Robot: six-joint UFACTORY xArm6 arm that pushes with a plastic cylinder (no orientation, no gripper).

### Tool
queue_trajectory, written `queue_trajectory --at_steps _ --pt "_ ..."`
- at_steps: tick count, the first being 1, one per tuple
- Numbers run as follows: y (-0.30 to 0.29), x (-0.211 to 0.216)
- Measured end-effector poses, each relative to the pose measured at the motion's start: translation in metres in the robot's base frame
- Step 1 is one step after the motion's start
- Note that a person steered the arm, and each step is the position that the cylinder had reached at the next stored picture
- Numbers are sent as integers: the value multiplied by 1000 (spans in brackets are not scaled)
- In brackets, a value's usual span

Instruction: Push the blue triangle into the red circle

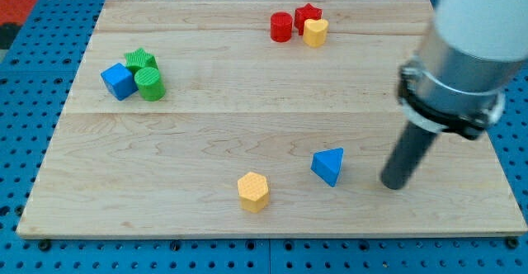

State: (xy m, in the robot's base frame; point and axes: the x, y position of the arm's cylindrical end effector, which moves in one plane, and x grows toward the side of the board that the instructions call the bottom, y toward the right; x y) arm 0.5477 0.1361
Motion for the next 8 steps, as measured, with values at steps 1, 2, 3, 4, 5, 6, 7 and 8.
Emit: queue_trajectory --at_steps 1,2,3,4,5,6,7,8 --pt "-16 11" --pt "-16 32" --pt "-50 -7" --pt "-59 -47" --pt "-54 -45" --pt "-43 -9" --pt "-109 -42" --pt "-145 -89"
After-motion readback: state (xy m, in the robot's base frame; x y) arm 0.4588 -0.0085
